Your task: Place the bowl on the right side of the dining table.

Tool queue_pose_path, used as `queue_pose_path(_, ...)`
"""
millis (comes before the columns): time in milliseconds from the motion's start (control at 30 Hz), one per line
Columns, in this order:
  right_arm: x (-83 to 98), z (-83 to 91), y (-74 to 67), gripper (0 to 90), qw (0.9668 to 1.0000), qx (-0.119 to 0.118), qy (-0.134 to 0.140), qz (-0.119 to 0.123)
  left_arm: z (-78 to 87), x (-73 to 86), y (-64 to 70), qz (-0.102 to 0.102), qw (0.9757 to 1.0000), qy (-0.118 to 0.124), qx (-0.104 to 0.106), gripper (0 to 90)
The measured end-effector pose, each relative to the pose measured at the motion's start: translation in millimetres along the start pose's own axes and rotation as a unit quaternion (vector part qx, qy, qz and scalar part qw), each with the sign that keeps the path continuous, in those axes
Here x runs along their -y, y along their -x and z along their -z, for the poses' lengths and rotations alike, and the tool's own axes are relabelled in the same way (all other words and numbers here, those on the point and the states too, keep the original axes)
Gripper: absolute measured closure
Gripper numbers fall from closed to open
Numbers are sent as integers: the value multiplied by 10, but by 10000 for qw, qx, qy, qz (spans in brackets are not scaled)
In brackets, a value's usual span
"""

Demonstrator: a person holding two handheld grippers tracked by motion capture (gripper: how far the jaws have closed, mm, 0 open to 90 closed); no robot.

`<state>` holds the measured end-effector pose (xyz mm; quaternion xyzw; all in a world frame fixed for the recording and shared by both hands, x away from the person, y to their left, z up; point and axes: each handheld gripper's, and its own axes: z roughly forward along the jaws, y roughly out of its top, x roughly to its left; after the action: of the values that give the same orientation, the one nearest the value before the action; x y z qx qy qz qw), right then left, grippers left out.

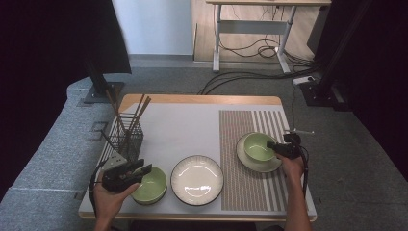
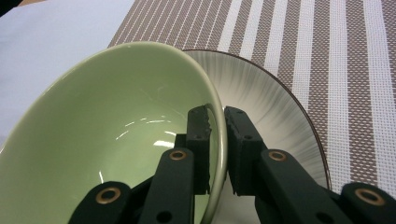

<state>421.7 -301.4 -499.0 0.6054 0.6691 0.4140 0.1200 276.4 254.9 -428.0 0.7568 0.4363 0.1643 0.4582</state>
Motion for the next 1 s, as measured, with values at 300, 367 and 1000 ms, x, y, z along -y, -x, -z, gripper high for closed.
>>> queue_pose_path(300,0,-8,13,804,10000,-35,30,-47,-13,2,10,-9,10000,-25,9,578)
queue_pose_path(367,0,-8,19,803,10000,-53,37,-67,-10,2,10,-11,10000,-24,6,578)
queue_pose_path(1000,-17,77,40,621,9993,-161,295,-149,-1,-1,9,-17,10000,-14,9,575)
